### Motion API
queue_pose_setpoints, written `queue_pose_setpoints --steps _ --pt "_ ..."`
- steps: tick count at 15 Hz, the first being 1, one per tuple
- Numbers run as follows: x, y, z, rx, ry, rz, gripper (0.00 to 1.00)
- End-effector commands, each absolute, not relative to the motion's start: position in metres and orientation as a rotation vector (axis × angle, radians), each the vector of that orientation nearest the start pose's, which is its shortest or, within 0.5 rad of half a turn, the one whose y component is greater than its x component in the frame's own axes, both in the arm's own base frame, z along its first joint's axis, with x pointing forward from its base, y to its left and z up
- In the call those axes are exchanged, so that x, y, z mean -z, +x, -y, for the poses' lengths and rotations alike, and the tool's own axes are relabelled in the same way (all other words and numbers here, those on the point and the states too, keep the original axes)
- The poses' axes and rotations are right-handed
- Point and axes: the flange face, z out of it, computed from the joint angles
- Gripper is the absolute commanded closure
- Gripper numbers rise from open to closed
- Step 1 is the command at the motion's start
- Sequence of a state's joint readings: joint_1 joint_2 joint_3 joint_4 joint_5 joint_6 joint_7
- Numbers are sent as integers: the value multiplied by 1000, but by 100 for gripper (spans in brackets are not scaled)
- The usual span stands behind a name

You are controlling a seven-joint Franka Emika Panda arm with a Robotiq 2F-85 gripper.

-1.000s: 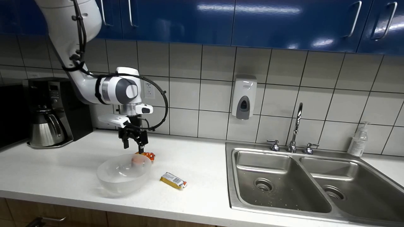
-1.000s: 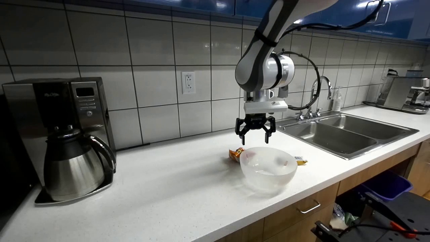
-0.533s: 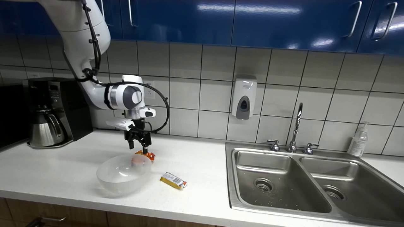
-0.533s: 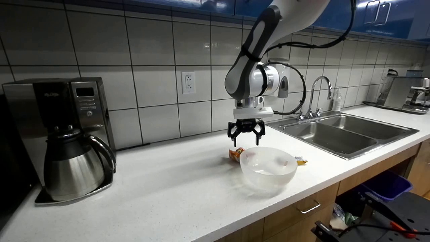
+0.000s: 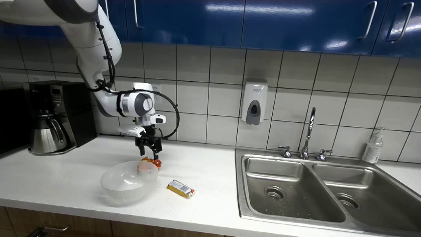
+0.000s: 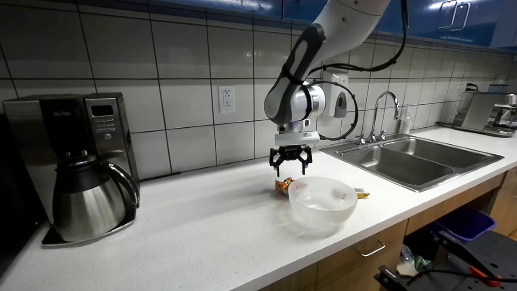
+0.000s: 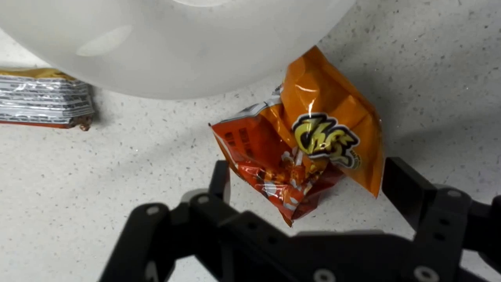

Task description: Put the orange Cheetos packet inside the plastic bowl

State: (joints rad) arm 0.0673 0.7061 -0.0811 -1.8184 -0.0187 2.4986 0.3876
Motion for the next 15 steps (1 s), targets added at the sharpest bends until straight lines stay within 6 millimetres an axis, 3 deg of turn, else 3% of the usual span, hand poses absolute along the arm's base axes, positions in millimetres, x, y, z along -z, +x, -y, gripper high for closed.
queue_pose_setpoints --steps 1,9,10,15 --pt "-140 658 2 -55 -3156 -623 0" --pt "-130 665 -4 -100 -3161 -622 0" --pt "-130 665 -4 -104 -3160 -622 20" --pt "-129 667 -2 -114 -3164 -631 60"
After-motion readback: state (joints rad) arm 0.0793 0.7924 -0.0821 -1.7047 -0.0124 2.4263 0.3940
